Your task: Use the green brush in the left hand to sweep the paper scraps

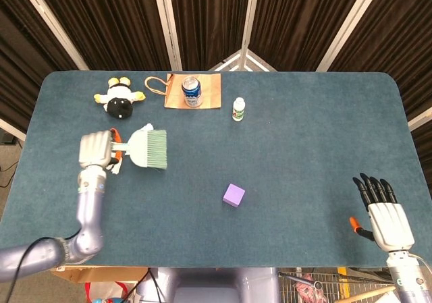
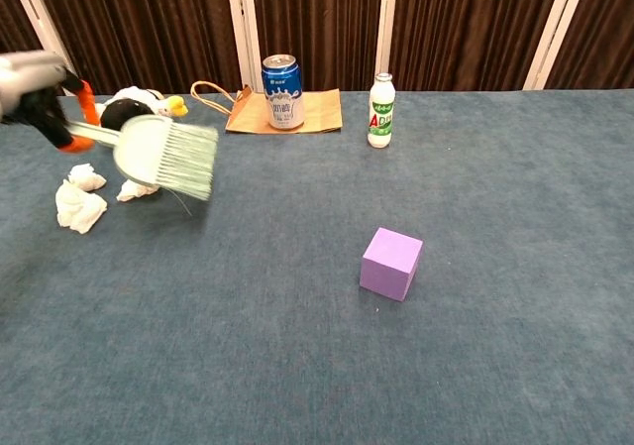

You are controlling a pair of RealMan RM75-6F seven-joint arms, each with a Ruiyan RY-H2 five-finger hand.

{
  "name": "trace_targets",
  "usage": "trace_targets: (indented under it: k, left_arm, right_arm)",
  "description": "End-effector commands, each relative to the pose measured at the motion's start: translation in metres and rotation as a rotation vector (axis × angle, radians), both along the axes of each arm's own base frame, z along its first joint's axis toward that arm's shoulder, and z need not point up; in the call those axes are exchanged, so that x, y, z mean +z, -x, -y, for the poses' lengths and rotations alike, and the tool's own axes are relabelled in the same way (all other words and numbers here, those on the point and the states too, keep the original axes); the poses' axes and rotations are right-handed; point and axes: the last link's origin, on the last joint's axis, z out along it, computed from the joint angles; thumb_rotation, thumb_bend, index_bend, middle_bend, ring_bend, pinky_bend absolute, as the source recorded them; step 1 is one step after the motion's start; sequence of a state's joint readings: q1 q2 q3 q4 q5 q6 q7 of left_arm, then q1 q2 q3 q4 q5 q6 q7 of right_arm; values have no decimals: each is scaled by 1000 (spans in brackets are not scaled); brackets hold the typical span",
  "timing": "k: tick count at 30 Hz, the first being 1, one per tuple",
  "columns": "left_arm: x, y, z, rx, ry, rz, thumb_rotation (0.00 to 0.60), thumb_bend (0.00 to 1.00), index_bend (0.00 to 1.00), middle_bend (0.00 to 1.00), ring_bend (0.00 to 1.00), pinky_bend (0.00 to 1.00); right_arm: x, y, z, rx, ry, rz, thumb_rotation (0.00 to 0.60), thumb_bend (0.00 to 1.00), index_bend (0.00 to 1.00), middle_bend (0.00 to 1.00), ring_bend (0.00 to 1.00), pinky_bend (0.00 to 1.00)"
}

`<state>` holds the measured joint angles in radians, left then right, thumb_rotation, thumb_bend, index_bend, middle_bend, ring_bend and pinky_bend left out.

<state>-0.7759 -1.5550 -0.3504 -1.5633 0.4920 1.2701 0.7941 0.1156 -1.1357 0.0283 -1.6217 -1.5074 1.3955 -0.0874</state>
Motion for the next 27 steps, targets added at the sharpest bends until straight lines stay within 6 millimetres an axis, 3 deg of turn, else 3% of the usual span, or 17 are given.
trace_targets:
  k: [1, 7, 11, 17, 23, 27]
  left_arm:
    - [-20, -3, -5, 24, 22, -44, 600, 747, 775, 1000, 1000, 1000]
    - [-23, 21, -12, 111, 24, -83, 600, 747, 775, 1000, 1000, 1000]
    - [-12, 45, -14, 152, 4, -102, 600, 747, 775, 1000, 1000, 1000]
    - [37, 89, -13, 207, -75, -150, 600, 747, 775, 1000, 1000, 1000]
    - [102, 139, 1, 277, -166, -220, 600, 747, 775, 1000, 1000, 1000]
    - [130, 150, 5, 284, -226, -170, 600, 747, 775, 1000, 1000, 1000]
  right_arm:
    - [1, 1, 0, -6, 3, 3, 600, 321, 0, 0, 0, 12]
    - [4, 2, -3, -9, 11, 7, 600, 321, 0, 0, 0, 12]
    - [3, 2, -3, -13, 7, -2, 600, 321, 0, 0, 0, 12]
    - [2, 1, -4, -11, 4, -10, 600, 322, 0, 0, 0, 12]
    - [0, -1, -5, -4, 0, -15, 600, 321, 0, 0, 0, 12]
    - [-1, -2, -4, 2, -3, -20, 600, 321, 0, 0, 0, 12]
